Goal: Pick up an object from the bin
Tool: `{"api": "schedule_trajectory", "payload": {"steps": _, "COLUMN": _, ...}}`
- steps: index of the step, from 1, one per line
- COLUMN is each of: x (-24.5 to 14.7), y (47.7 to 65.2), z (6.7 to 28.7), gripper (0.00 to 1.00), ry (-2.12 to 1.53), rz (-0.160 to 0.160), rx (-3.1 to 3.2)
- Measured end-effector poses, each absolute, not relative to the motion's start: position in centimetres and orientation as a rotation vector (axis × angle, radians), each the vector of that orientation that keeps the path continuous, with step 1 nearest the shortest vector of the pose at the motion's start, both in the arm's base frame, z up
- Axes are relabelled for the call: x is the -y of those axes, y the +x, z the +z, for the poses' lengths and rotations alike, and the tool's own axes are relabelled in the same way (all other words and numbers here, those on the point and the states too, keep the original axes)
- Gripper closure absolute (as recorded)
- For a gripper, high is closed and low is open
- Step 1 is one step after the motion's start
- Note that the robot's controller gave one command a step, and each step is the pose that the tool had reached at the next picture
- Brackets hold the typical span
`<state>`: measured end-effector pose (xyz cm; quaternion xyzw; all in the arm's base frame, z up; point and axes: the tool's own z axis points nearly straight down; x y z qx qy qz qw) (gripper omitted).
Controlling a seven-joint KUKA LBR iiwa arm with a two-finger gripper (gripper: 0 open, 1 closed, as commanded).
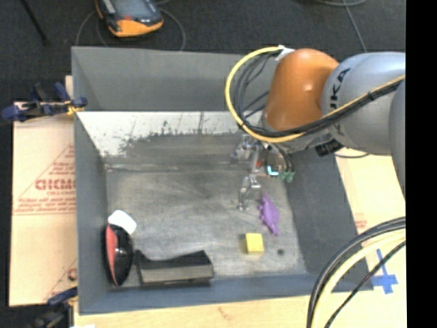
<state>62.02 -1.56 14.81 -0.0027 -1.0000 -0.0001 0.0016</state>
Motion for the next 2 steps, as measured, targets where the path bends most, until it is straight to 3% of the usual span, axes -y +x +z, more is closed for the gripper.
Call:
{"api": "schedule_trajectory", "payload": {"steps": 1, "x": 1.6, "y": 62.2, "z": 15.3, "gripper": 0.00, "ry": -0.008, "rz": 0.000, "rx": 3.146}}
{"api": "schedule_trajectory", "payload": {"steps": 2, "x": 3.8, "y": 62.3, "z": 13.0, "gripper": 0.00, "ry": 0.126, "rz": 0.000, "rx": 3.151}}
